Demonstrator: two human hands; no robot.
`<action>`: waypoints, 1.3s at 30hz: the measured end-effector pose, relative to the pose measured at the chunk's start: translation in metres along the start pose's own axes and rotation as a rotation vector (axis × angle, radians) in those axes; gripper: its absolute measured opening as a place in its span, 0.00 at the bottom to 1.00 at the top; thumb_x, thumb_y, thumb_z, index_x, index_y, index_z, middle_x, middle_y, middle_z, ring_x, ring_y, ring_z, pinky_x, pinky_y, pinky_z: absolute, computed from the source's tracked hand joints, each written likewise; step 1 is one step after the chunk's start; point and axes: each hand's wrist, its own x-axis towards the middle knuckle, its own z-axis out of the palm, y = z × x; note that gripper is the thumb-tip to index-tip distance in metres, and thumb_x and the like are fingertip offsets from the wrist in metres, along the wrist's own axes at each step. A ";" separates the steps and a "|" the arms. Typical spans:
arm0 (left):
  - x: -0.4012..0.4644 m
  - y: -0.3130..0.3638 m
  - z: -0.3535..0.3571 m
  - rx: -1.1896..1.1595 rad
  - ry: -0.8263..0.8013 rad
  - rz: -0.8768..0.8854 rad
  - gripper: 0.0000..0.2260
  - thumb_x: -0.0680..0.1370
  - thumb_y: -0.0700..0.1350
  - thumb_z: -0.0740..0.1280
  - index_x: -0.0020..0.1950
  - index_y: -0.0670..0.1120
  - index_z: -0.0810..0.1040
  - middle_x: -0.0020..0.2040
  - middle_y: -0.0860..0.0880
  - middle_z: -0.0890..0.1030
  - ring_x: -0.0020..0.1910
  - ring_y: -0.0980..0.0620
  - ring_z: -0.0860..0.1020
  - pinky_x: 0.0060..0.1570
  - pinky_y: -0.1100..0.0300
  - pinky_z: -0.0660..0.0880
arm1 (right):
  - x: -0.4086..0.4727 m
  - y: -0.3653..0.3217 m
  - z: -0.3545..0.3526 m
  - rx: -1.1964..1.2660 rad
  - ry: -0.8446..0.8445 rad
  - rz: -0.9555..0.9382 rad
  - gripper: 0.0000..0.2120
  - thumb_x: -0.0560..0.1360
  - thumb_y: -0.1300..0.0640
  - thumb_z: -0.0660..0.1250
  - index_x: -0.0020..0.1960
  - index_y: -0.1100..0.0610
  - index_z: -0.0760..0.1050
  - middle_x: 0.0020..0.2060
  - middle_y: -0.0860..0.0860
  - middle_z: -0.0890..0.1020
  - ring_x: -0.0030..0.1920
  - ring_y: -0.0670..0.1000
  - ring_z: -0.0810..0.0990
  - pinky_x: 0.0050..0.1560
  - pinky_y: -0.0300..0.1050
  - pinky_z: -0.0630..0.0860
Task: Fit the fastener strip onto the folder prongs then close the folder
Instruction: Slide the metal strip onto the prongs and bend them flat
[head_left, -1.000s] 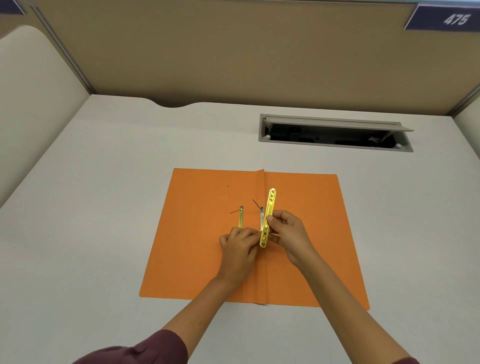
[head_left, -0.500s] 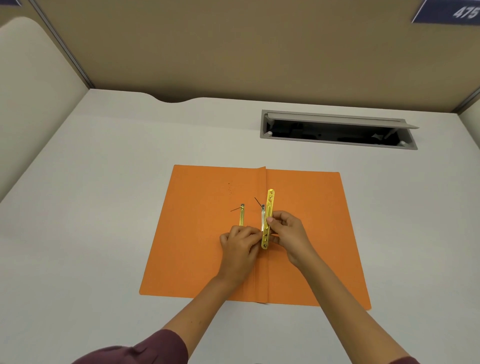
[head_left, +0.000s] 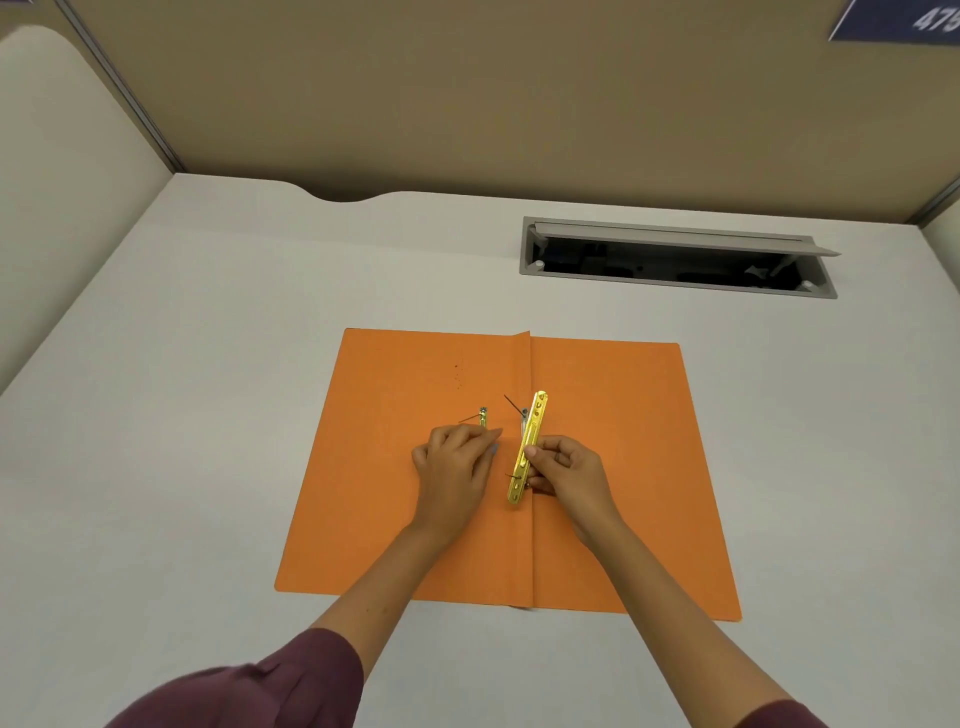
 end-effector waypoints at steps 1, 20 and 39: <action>0.007 0.002 0.002 -0.023 -0.008 -0.015 0.10 0.77 0.45 0.66 0.57 0.54 0.80 0.52 0.54 0.81 0.56 0.50 0.73 0.45 0.54 0.56 | 0.000 0.001 -0.001 0.030 0.001 0.002 0.03 0.73 0.61 0.69 0.47 0.60 0.78 0.33 0.52 0.81 0.29 0.43 0.79 0.34 0.35 0.79; 0.044 0.021 0.010 -0.096 -0.140 0.247 0.09 0.74 0.37 0.66 0.51 0.45 0.83 0.49 0.47 0.84 0.46 0.43 0.77 0.44 0.44 0.75 | -0.003 0.003 -0.009 0.118 -0.084 -0.036 0.05 0.73 0.60 0.70 0.44 0.53 0.83 0.34 0.47 0.85 0.35 0.46 0.82 0.42 0.42 0.83; 0.045 0.022 0.008 -0.082 -0.136 0.221 0.10 0.75 0.38 0.65 0.54 0.46 0.82 0.50 0.48 0.84 0.47 0.43 0.77 0.45 0.45 0.74 | -0.001 0.007 -0.006 0.056 -0.043 -0.067 0.04 0.74 0.60 0.69 0.42 0.52 0.81 0.35 0.49 0.83 0.34 0.44 0.82 0.37 0.37 0.81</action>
